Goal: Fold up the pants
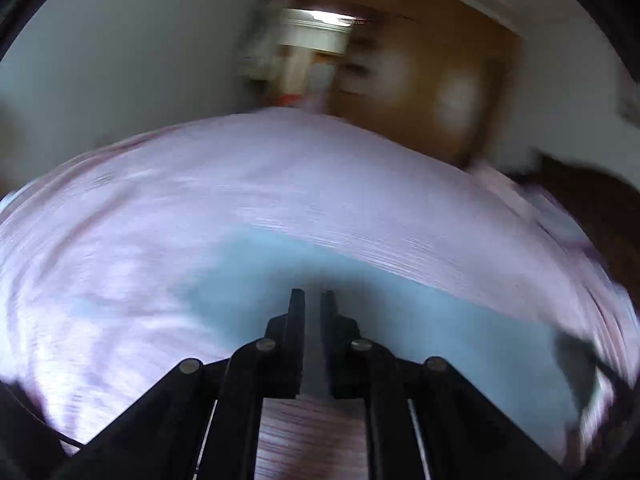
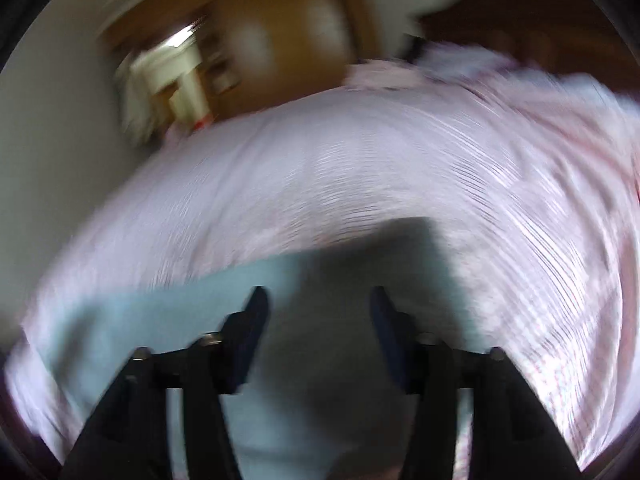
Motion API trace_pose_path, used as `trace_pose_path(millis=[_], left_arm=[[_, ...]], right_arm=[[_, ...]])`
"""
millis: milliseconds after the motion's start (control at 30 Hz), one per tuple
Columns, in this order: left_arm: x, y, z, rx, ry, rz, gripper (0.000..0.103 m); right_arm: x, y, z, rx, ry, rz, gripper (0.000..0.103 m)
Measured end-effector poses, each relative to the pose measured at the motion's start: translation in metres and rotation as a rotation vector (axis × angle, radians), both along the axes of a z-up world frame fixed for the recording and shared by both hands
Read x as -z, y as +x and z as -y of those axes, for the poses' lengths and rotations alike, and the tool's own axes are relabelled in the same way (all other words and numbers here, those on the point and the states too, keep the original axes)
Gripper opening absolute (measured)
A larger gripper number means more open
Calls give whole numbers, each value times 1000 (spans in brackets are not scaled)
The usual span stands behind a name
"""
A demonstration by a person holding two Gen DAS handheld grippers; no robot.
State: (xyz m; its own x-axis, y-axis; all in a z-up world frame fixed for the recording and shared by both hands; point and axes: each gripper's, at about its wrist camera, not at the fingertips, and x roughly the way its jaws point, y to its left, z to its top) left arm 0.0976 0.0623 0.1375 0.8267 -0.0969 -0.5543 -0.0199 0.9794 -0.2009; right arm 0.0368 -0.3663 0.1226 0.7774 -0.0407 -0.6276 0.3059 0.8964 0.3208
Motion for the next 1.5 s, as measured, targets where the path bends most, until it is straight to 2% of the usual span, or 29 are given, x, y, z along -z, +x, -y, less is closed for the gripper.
trace_pose_path(millis=[67,100,167,200,233,267,333,367,400,500,533,667,700,733,767,933,1067,1167,1233,1267,1400,1500], left_arm=[[2,-8,39,170,-34,-28,41],[7,-13,59,293,-84,-48,48],[24,-22,103,606,-181,-162,51],[33,-28,122,705,-187,-216,51],[41,-38,140,764,-153,-242,51],[49,-47,154,778,-91,-237,51],[59,-55,166,779,-44,-242,51],[61,-53,167,772,-58,-256,50],[63,-54,170,758,-79,-263,49],[67,-52,165,710,-88,-265,40],[68,-52,164,698,-83,-270,34],[68,-56,172,693,-46,-245,34],[67,-59,171,692,-29,-240,30],[67,-59,173,687,-1,-234,10],[70,-57,177,698,8,-237,6],[63,-60,169,723,-14,-245,3],[72,-59,158,712,-106,-349,0],[83,-55,155,708,-143,-406,0],[101,-52,154,705,-177,-499,0],[107,-53,153,698,-185,-519,0],[103,-56,152,724,-177,-491,0],[89,-63,150,745,-127,-424,0]], right_arm=[[4,-8,23,61,72,-3,72],[7,-10,31,78,80,-20,74],[14,2,41,61,79,-87,74],[18,7,43,50,84,-105,74],[23,19,45,33,97,-129,74],[27,26,48,24,110,-144,74],[35,41,52,8,143,-164,73],[40,49,54,-3,165,-169,66],[44,53,56,-12,180,-170,49],[52,64,60,-35,213,-170,38],[52,64,61,-38,227,-157,38],[54,61,60,-40,210,-144,36],[53,59,60,-39,203,-143,36],[53,58,59,-38,200,-142,36],[54,58,58,-36,200,-141,36],[53,58,58,-32,207,-135,37],[47,55,62,-17,208,-113,37],[44,53,65,-6,215,-99,37],[44,52,68,-2,228,-97,37],[44,52,69,-1,233,-100,37],[41,51,69,3,226,-99,37],[40,50,70,17,218,-110,40]])
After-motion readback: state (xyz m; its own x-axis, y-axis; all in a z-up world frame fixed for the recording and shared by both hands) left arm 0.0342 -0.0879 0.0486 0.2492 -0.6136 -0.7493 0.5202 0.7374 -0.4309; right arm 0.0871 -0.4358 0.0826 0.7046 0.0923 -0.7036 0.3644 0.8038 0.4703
